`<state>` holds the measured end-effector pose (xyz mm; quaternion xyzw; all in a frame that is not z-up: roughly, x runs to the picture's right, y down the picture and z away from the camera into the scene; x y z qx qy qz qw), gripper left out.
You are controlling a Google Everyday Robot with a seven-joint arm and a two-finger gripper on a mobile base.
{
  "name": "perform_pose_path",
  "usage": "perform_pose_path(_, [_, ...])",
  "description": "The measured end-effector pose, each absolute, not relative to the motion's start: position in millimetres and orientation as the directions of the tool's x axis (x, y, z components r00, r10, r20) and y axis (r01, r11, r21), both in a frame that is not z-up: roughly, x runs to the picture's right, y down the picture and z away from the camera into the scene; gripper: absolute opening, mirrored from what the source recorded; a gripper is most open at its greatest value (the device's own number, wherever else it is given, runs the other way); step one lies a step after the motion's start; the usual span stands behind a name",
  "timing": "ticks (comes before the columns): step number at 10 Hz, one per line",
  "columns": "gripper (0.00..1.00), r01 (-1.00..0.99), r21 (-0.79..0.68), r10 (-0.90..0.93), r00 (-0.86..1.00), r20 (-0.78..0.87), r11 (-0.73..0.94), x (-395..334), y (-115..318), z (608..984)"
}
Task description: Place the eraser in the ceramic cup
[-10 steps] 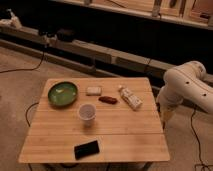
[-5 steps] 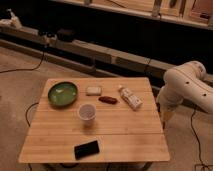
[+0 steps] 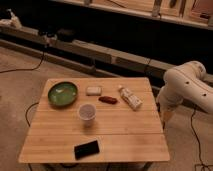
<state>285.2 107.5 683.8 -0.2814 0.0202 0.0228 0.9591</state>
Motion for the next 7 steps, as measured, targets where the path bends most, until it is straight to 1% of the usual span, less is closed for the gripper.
perform_pose_path(3, [0.65, -0.053, -0.542, 0.044, 0.999, -0.029, 0.839, 281, 108, 684])
perform_pose_path(5, [0.65, -0.031, -0.544, 0.089, 0.993, 0.080, 0.839, 255, 107, 682])
perform_pose_path(7, [0.65, 0.008, -0.529, 0.153, 0.953, 0.260, 0.849, 212, 103, 674])
